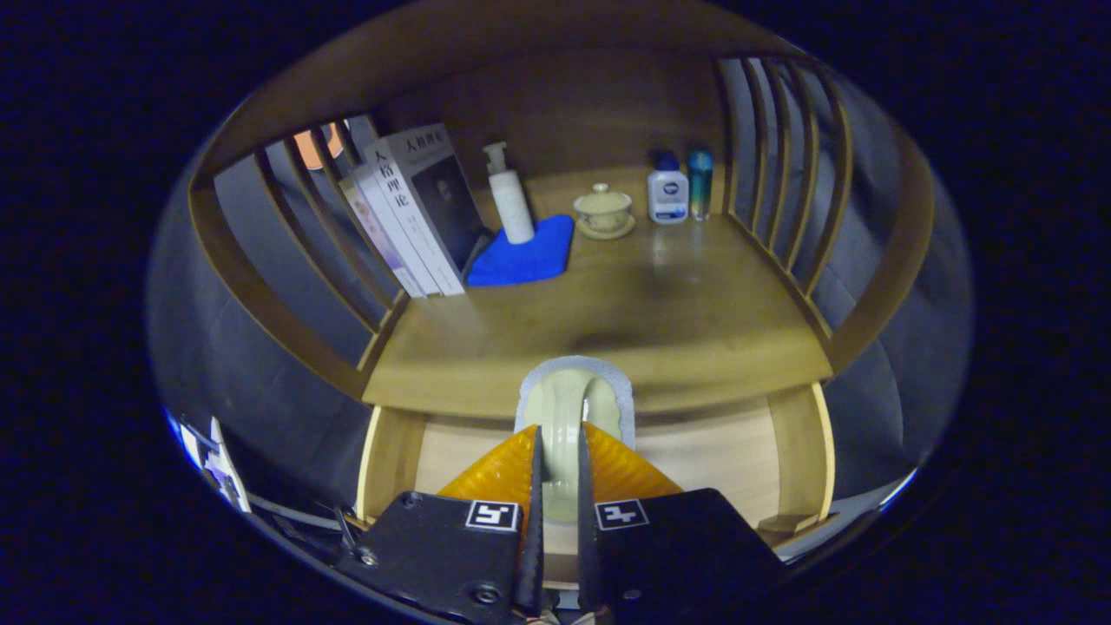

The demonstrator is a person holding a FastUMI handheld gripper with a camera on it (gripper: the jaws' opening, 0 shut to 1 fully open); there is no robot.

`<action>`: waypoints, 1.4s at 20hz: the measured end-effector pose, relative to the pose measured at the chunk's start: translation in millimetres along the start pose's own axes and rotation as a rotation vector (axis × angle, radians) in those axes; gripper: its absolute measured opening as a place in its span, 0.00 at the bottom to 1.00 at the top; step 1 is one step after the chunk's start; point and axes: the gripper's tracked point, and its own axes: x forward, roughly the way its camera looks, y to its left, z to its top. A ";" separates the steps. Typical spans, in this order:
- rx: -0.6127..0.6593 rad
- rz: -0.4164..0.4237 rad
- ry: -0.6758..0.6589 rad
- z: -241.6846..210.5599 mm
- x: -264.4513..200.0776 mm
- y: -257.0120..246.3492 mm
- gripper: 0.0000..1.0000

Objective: Pull open the drawer, take out the items inside it, and place them on the countertop above the cabinet.

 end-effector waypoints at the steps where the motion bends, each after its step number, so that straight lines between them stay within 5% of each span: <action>1: -0.006 -0.003 -0.013 9.8 3.3 1.0 0.19; 10: -0.044 -0.055 -0.071 61.9 55.3 -1.0 0.19; 22: -0.029 -0.059 -0.060 68.7 107.5 0.0 0.20; 24: -0.030 -0.069 -0.051 67.8 109.2 -0.5 0.22; 28: -0.045 -0.078 -0.087 71.8 97.1 -0.2 0.44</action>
